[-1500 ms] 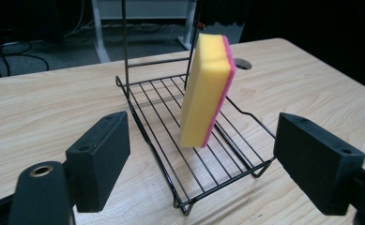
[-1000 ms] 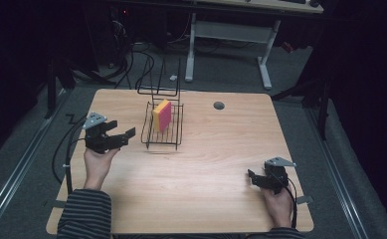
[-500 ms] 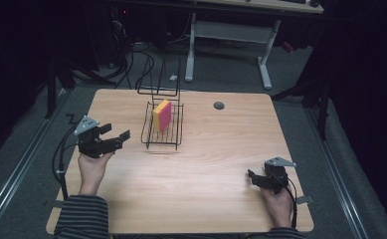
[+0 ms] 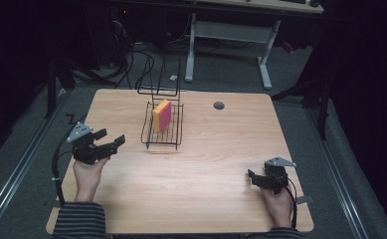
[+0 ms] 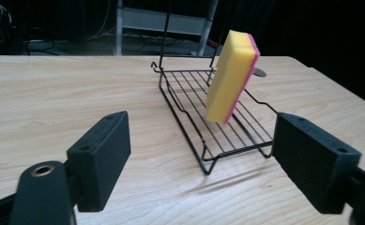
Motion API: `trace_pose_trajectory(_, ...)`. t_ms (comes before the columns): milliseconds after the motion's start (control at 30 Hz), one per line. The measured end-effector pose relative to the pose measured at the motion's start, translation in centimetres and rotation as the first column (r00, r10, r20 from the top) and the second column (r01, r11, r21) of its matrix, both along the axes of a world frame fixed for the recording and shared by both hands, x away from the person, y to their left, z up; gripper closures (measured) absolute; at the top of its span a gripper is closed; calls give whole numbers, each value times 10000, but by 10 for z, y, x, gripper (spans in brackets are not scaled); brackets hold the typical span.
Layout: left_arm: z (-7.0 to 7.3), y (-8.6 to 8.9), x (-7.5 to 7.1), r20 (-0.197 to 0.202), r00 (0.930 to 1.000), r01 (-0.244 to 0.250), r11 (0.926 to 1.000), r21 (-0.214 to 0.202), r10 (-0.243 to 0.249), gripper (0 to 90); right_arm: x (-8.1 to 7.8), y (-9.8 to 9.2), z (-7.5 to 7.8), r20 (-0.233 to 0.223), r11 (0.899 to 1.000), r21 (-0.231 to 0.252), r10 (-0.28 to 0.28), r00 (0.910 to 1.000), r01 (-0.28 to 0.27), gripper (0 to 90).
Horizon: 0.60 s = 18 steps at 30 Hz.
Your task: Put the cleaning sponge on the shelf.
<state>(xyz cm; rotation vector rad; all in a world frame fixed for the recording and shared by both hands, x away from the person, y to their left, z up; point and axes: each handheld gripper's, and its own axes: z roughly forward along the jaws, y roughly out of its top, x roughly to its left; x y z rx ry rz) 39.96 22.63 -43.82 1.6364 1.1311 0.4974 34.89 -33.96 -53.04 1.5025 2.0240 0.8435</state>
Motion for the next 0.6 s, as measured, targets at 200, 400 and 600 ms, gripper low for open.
trace_pose_trajectory(200,-4,1,-4,-59,10000,-35,9999,118,36,214,0,0,0,2,10000,-1,-5,10000,5,259)
trace_pose_trajectory(400,-11,0,-6,-200,9998,-62,9998,185,66,214,0,0,0,-2,10000,-11,9,10000,-9,259)
trace_pose_trajectory(600,-19,-4,-7,-322,9995,93,9992,397,-80,212,0,0,0,-2,10000,-10,11,10000,-11,258)
